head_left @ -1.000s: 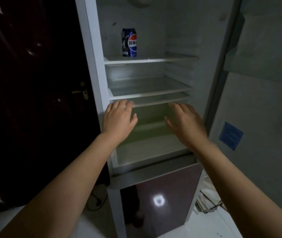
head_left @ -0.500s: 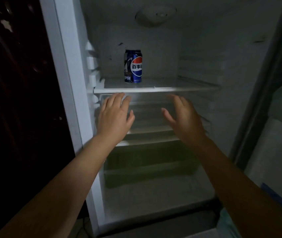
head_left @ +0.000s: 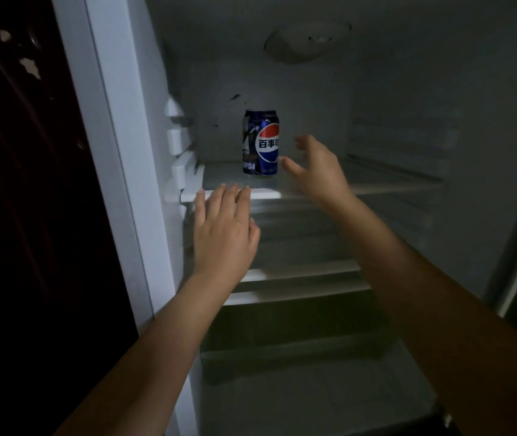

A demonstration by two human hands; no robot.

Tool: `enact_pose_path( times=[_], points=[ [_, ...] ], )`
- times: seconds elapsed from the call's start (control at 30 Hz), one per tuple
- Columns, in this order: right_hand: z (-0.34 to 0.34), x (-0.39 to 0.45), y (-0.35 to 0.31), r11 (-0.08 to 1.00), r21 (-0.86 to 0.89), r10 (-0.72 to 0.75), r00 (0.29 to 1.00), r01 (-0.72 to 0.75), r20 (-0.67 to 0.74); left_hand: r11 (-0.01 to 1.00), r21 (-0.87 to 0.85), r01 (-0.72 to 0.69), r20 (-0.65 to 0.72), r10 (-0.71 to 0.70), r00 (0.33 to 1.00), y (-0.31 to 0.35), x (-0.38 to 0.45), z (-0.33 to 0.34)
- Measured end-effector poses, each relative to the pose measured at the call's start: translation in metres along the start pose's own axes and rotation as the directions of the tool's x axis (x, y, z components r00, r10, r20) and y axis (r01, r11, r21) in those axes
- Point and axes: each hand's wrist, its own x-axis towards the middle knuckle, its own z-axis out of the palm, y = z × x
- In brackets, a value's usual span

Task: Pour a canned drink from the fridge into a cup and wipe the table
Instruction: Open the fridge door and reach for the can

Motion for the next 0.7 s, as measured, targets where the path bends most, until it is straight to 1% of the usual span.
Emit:
enact_pose_path(
  times=[0.13, 0.27, 0.47, 0.7],
  points=[
    [0.01, 0.028, -0.006, 0.973, 0.171, 0.136, 0.983, -0.156, 0.125, 1.0, 0.002, -0.011, -0.041, 0.011, 0.999, 0.0, -0.001, 0.001],
    [0.021, 0.048, -0.012, 0.929, 0.265, 0.208, 0.956, -0.259, 0.205, 1.0, 0.015, -0.025, -0.071, 0.026, 0.997, -0.001, 0.0, 0.002],
    [0.04, 0.067, -0.017, 0.876, 0.353, 0.256, 0.937, -0.329, 0.238, 0.999, 0.038, -0.036, -0.064, 0.039, 0.997, -0.002, -0.002, 0.004],
    [0.049, 0.066, -0.015, 0.873, 0.372, 0.281, 0.949, -0.315, 0.144, 0.999, 0.044, -0.028, -0.055, 0.031, 0.998, -0.003, -0.002, 0.005]
  ],
)
